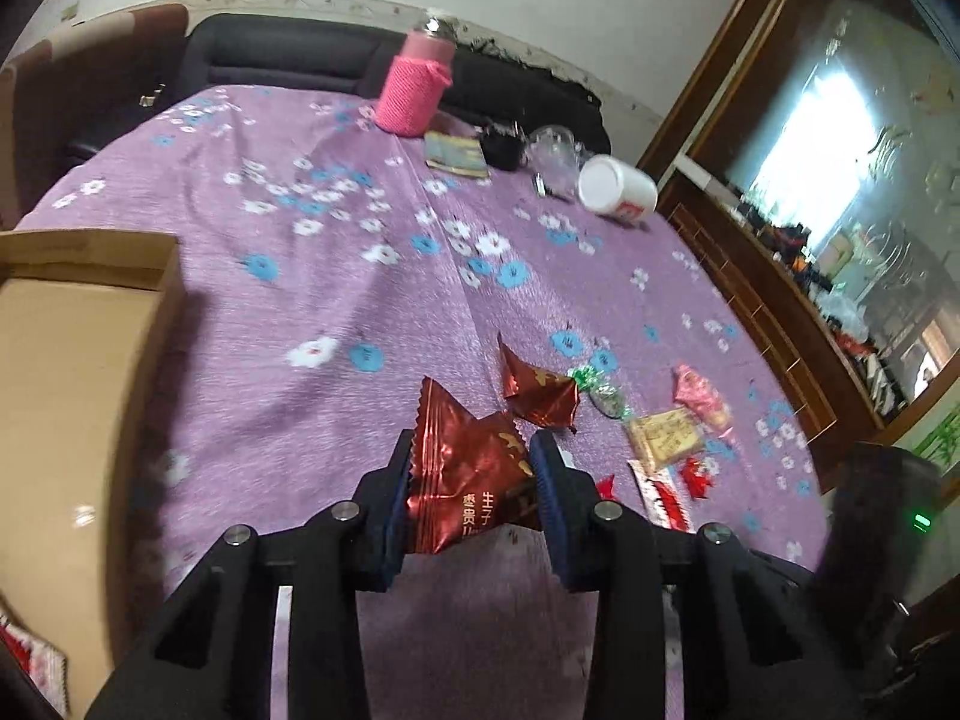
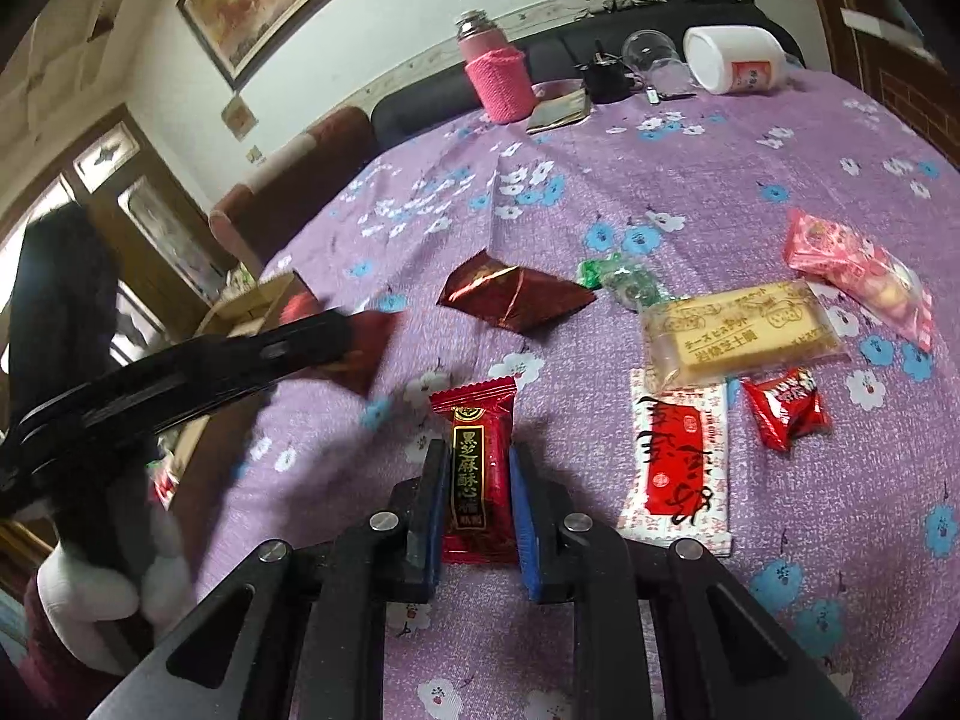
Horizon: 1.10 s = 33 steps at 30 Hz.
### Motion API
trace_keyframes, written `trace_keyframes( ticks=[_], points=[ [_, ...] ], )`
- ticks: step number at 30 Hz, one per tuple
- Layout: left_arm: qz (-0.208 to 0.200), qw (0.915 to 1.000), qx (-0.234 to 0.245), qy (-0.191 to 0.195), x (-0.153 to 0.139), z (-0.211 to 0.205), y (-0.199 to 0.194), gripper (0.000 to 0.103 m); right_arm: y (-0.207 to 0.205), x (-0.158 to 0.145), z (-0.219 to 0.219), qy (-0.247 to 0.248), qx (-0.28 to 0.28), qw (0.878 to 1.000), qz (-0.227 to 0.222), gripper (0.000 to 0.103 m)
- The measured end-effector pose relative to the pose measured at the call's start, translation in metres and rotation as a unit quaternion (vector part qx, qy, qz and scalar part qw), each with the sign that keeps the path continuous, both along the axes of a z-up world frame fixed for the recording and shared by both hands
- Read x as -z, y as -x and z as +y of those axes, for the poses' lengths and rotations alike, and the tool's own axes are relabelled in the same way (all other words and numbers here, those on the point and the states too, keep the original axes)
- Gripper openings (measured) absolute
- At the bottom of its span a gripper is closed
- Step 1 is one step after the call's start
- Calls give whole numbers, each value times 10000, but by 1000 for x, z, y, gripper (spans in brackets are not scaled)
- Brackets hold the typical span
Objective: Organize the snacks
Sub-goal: 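Carry both candies into the cardboard tray and open both tools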
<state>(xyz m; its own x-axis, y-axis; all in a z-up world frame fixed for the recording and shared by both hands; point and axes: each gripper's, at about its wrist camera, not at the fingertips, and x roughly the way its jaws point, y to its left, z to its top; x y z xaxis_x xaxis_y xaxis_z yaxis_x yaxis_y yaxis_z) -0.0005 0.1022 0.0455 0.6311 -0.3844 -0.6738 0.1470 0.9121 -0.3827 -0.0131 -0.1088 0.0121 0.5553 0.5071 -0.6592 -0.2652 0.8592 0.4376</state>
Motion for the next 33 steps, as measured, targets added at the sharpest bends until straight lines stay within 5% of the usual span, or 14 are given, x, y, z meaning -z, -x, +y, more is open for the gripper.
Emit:
trace_keyframes(
  ticks=[7, 13, 24, 33],
  points=[
    [-179, 9992, -329, 157, -30, 57, 33, 36, 2, -2, -4, -150, 91, 9998, -13, 21],
    [-205, 9956, -861, -314, -44, 122, 50, 36, 8, -22, 14, -420, -115, 9990, 36, 21],
    [285, 9867, -1479, -613, -22, 205, 37, 36, 5, -67, 162, -398, -1437, 9887, 132, 22],
    [647, 9816, -1745, -420, 4, 252, 32, 36, -10, -35, 266, 159, -1914, 9803, 470, 22]
  ],
)
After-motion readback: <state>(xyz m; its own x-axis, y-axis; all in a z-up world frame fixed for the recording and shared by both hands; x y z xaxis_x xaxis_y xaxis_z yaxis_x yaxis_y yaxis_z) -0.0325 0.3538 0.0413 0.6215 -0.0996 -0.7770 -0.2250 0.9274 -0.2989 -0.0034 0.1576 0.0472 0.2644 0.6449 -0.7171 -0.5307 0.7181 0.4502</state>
